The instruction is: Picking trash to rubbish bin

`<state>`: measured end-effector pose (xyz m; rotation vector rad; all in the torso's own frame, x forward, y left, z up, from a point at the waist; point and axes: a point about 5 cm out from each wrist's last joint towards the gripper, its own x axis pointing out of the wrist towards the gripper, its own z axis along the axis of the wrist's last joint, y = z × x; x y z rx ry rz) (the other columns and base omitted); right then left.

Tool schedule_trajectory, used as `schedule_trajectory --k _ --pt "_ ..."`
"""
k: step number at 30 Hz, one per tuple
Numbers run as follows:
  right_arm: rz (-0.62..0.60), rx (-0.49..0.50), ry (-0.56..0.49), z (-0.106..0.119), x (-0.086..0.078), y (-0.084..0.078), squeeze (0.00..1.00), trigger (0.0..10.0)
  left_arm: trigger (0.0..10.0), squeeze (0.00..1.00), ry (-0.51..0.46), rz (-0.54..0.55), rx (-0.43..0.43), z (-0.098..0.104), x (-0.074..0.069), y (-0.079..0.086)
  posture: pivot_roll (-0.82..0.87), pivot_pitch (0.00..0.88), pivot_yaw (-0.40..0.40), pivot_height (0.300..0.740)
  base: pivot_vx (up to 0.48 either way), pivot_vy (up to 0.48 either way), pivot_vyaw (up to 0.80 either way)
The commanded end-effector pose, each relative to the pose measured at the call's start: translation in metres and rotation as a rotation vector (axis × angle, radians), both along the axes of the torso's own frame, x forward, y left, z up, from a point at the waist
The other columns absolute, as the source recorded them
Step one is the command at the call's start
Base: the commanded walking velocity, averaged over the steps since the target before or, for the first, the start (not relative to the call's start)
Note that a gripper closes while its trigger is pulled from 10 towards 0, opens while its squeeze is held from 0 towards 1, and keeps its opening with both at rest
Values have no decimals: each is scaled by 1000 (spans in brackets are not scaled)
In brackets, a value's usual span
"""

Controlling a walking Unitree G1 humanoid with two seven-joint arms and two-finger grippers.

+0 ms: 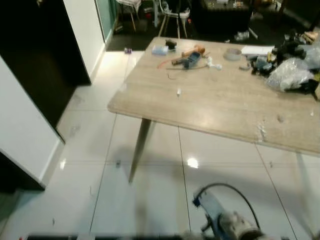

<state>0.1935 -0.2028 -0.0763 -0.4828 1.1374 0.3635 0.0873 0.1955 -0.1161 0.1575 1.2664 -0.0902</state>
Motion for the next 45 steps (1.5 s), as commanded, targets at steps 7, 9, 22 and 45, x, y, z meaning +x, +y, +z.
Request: schedule_trajectory --k 7,9,22,45 --pt "-168 -43 121 -21 -52 -17 0 10000 10000 0 31 -16 -33 -3 -9 -9 -55 58 59 740 -347 0 0" --pt "-181 -49 146 -24 -62 -19 0 10000 10000 0 32 -18 -31 -3 -9 -8 -55 59 61 740 -345 0 0" --pt "-219 -110 147 -25 -69 -24 0 10000 10000 0 31 -26 -29 -2 -8 -5 -53 59 65 740 -347 0 0" --pt "-180 -135 165 -28 -80 -29 0 10000 10000 0 23 -27 -33 -2 -5 -8 -41 46 57 740 -349 0 0"
